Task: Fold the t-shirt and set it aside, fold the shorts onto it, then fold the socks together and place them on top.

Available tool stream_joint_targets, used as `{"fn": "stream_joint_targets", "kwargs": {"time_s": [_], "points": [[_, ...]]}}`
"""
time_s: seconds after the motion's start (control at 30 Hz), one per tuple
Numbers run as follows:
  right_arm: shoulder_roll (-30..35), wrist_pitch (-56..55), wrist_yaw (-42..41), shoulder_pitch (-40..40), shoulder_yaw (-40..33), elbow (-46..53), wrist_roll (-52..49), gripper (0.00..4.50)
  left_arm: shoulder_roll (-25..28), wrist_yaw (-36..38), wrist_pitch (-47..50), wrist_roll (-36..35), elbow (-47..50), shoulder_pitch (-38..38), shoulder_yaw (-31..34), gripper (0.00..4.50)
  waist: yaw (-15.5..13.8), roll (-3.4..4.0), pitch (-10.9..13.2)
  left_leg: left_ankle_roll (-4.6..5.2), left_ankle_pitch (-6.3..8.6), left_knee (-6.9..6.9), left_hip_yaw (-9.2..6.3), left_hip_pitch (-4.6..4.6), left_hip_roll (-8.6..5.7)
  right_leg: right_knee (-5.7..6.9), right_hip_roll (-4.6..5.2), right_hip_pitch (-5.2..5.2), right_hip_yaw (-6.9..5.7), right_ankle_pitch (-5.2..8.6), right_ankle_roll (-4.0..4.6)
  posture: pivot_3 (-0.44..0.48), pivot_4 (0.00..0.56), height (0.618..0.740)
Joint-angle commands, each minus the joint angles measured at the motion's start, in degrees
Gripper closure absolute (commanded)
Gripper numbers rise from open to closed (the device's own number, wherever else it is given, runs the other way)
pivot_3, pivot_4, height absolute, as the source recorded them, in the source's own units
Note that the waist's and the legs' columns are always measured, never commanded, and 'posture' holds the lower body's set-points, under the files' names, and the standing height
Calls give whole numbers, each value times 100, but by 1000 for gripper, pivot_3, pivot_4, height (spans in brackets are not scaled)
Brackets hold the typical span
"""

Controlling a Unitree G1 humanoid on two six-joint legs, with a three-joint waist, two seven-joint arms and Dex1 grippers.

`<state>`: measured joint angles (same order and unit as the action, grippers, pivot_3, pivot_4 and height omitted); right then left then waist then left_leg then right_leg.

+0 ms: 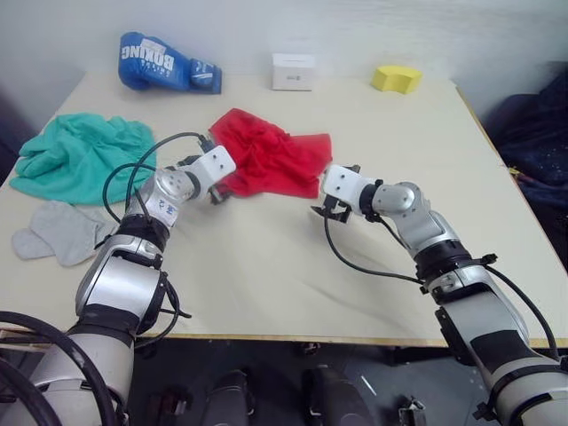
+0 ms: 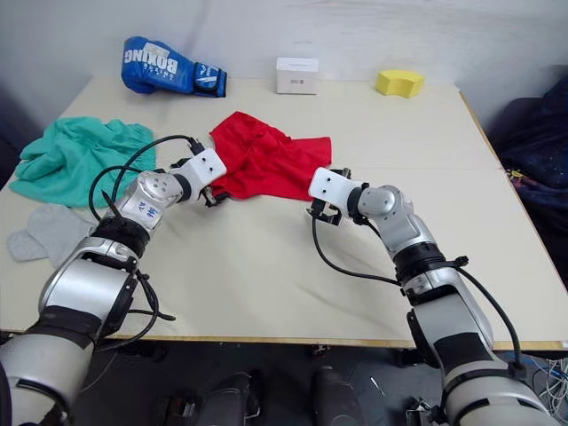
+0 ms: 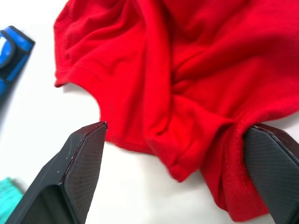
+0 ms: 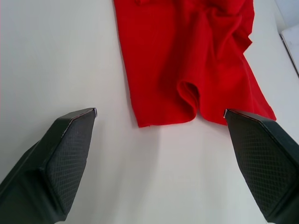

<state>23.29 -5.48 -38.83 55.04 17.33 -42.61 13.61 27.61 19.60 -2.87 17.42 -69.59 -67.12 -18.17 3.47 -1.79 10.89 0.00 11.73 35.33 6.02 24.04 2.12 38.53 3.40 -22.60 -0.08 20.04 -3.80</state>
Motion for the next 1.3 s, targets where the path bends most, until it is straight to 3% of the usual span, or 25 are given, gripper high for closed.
{"fn": "stream_joint_targets", "kwargs": {"time_s": [0.03,0.43,0.73,0.93,1.07,1.3], "points": [[-123,12,282,209,-72,-44,98,0,113,-113,101,158,-454,154,60,610,19,0,0,-3,-1,0,2,-2,2,1,-2,0,0,0,0,0,150,740],[-451,-656,923,731,420,-1107,935,0,127,542,95,-426,-259,223,916,4389,129,0,0,-12,-6,-3,14,-2,7,10,-6,-10,-26,0,0,0,150,740],[-825,-1075,1716,1286,780,-2375,1488,0,211,673,336,-671,-67,222,1295,4466,132,0,0,-14,-7,-5,15,1,9,11,-5,-13,-32,0,0,0,150,740],[-795,-1388,2291,1431,1011,-2660,1850,0,209,755,433,-715,58,352,1406,4466,116,0,0,-15,-7,-5,14,1,8,11,-3,-13,-32,0,0,0,150,740],[-801,-1537,2466,1405,1121,-2714,2023,830,205,774,486,-735,110,414,1459,4500,115,0,0,-15,-7,-5,14,2,7,11,-2,-13,-33,0,0,0,150,740],[-850,-1546,2429,1344,1105,-2831,2056,3378,195,850,547,-742,201,461,1493,4500,116,0,0,-15,-7,-6,14,4,7,10,-3,-13,-34,0,0,0,150,740]]}}
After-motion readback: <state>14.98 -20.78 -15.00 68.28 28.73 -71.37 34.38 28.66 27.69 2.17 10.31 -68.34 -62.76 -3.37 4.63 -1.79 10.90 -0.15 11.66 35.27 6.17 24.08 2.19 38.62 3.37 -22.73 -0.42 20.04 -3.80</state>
